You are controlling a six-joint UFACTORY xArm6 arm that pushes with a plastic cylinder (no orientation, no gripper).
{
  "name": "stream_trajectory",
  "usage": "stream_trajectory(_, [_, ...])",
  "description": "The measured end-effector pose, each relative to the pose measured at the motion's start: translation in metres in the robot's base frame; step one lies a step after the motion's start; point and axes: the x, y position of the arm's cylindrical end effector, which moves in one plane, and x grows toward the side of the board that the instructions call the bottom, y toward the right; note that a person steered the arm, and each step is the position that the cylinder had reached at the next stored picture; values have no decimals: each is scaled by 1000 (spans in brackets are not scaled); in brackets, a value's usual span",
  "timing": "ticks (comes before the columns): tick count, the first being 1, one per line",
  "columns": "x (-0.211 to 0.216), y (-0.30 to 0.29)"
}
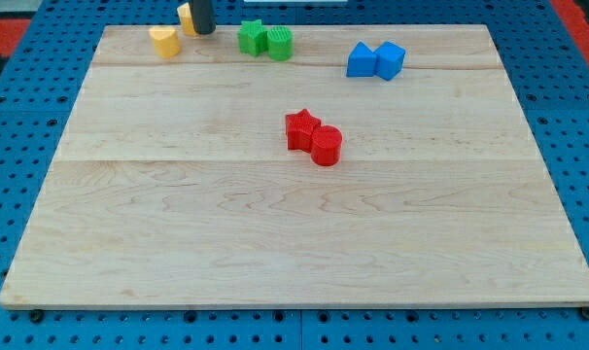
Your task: Push the yellow heart into the yellow hexagon
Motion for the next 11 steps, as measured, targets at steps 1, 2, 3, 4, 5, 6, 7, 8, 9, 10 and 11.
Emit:
stream_trajectory(1, [0, 5])
stream_trajectory(2, [0, 18])
stream_trajectory(3, [15, 17])
stream_trajectory(4, [43, 14])
stream_trajectory(5, [76, 3])
stream_trajectory(6, [77, -74])
stream_trajectory(7, [46, -78])
stream_trajectory(8, [46, -78])
stream_trajectory(9, [50, -78])
stream_trajectory(10, [59, -62])
stream_trajectory(11, [46, -58])
